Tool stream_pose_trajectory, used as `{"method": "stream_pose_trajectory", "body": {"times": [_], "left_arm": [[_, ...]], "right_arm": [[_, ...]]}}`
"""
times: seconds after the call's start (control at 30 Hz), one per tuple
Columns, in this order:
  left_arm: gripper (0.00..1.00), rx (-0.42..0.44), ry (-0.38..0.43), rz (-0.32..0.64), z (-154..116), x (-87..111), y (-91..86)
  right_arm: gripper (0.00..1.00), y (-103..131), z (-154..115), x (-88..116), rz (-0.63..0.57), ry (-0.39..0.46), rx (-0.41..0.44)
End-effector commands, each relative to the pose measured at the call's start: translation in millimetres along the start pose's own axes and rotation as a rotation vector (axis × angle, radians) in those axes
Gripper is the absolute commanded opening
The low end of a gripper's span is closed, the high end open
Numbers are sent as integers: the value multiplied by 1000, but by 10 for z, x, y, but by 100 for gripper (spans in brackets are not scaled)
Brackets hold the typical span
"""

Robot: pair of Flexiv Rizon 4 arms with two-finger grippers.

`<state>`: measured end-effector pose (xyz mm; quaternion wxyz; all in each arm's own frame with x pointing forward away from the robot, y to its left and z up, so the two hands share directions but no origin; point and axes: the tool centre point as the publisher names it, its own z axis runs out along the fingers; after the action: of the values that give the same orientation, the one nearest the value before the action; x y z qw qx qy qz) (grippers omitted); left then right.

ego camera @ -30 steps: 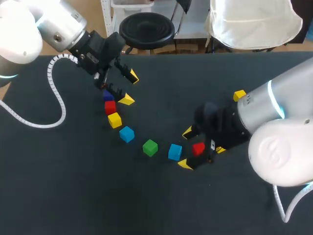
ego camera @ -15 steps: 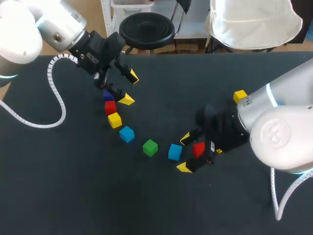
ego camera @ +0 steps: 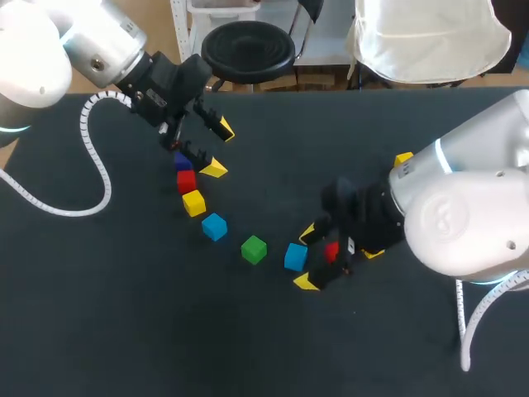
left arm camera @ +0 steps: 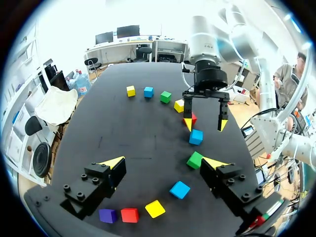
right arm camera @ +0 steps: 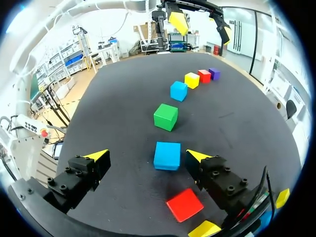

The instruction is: Place the blue cubes, place green cubes on the blue cubes, place the yellow cubes on the green cubes, then place the red cubes on the yellow cubes, and place purple cube on the red cubes.

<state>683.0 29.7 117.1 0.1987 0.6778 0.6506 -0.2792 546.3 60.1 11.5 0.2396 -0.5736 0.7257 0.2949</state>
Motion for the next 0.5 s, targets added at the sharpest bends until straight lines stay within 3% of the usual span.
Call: {"method": "stream_pose_trajectory", "body": {"times": [0.03, 0.5], "left_arm": [[100, 2, 3, 0, 1, -2, 11], [100, 2, 3, 0, 1, -2, 11]], "right_arm": [[100, -85, 34, 54, 13, -22, -33], [100, -129, 52, 52, -6, -19, -44]]}}
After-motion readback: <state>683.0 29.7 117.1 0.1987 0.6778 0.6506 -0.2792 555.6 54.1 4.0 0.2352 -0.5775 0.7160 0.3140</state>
